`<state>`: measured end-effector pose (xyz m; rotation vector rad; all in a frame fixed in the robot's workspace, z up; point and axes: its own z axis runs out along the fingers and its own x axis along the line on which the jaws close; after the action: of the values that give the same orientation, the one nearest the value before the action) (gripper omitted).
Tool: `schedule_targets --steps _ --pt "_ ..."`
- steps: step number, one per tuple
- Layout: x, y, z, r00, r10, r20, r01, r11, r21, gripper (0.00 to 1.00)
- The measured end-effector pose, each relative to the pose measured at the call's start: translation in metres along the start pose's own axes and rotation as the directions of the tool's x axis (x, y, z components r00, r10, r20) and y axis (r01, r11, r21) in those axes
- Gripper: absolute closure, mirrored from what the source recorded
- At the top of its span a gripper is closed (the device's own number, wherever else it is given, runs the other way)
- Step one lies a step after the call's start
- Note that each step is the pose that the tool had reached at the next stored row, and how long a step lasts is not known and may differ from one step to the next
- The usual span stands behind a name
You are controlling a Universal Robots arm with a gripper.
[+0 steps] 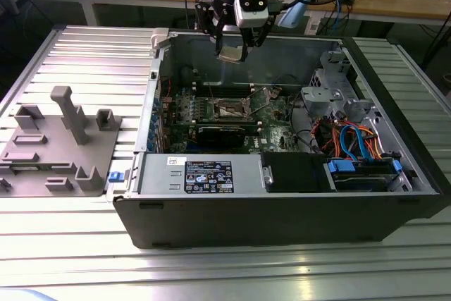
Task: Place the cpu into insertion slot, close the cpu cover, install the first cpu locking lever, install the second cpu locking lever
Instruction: 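Place the cpu into insertion slot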
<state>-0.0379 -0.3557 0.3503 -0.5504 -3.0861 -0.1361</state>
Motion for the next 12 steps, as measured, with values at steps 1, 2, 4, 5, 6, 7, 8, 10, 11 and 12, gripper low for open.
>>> schedule_targets --steps 1,2,4,5,6,7,8,10,11,12 --pt "0.0000 0.0000 0.0000 1.0000 0.001 0.0001 -0.001 1.0000 0.0000 0.45" --pt "0.0000 0.0000 0.0000 1.0000 0.003 0.0002 -0.003 1.0000 0.0000 0.45" --pt "0.0000 0.0000 0.0000 1.0000 0.007 0.0006 -0.007 1.0000 -0.0001 0.45" --pt "0.0000 0.0000 0.0000 1.0000 0.009 0.0008 -0.009 1.0000 -0.0002 0.45" --pt "0.0000 0.0000 0.0000 0.9999 0.010 0.0009 -0.010 0.9999 -0.0002 0.45" --pt "0.0000 0.0000 0.0000 0.9999 0.012 0.0010 -0.012 0.9999 -0.0003 0.45" --pt "0.0000 0.0000 0.0000 0.9999 0.013 0.0011 -0.013 0.9999 -0.0003 0.45" --pt "0.0000 0.0000 0.0000 0.9999 0.016 0.0013 -0.016 0.9999 -0.0003 0.45" --pt "0.0000 0.0000 0.0000 0.9999 0.017 0.0015 -0.017 0.9999 -0.0004 0.45" --pt "0.0000 0.0000 0.0000 0.9998 0.019 0.0016 -0.019 0.9998 -0.0004 0.45"
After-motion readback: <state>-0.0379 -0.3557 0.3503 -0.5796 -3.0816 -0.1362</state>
